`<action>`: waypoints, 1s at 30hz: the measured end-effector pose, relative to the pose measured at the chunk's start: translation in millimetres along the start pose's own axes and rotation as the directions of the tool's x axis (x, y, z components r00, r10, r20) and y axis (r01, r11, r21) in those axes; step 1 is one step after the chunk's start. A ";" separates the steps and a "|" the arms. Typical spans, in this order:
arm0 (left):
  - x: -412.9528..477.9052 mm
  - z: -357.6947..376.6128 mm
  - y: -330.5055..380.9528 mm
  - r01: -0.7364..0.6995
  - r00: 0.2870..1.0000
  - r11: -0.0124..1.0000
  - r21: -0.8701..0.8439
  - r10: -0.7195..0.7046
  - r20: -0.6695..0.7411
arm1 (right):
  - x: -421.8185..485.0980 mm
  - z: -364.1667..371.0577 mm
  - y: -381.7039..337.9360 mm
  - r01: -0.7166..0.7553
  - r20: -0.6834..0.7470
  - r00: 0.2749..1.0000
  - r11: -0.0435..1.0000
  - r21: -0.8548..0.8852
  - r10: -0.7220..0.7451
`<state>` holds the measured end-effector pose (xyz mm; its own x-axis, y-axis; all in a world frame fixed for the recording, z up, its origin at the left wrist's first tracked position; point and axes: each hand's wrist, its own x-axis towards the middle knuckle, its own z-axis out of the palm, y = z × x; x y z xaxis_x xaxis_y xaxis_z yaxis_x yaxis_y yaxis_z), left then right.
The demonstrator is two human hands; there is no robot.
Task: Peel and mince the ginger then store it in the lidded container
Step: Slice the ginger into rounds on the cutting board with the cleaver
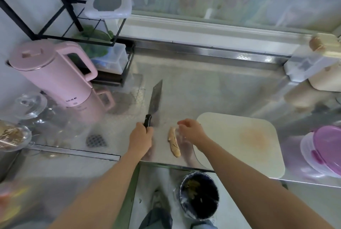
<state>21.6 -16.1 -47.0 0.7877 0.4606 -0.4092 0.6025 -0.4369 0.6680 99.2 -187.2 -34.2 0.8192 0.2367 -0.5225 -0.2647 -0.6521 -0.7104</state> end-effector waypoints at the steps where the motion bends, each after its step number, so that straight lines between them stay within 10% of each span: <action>1: -2.8 0.7 10.2 0.015 0.999 0.990 -0.142 -0.008 0.052 | -2.1 -0.4 -3.6 -0.033 0.023 0.999 0.990 0.139 0.030; 4: -13.3 4.9 46.0 0.158 0.956 0.858 -0.488 -0.009 0.293 | -11.9 -5.9 -22.6 -0.186 0.217 0.973 0.824 0.536 0.078; 9: -27.4 25.3 70.7 0.125 0.821 0.875 -0.467 0.173 0.545 | -16.1 -18.4 -31.6 -0.291 0.276 0.955 0.519 0.804 0.108; 14: -24.4 38.1 43.3 -0.088 0.968 0.994 -0.062 0.100 0.230 | -17.2 -42.9 -3.4 -0.140 0.048 0.974 0.428 0.893 0.220; 23: -25.4 78.2 29.0 0.012 0.999 0.937 0.349 -0.028 0.042 | -48.4 -86.3 51.1 -0.141 -0.006 0.970 0.583 0.800 0.243; 30: -33.9 106.2 74.8 -0.140 0.983 0.974 0.179 0.115 0.145 | -63.5 -128.8 106.2 -0.074 -0.191 0.940 0.716 0.694 0.283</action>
<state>53.6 -146.5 -49.1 0.8619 0.2906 -0.4155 0.4994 -0.6281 0.5967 84.6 -364.3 -15.7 0.7925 -0.0998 -0.6016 -0.6033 0.0157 -0.7974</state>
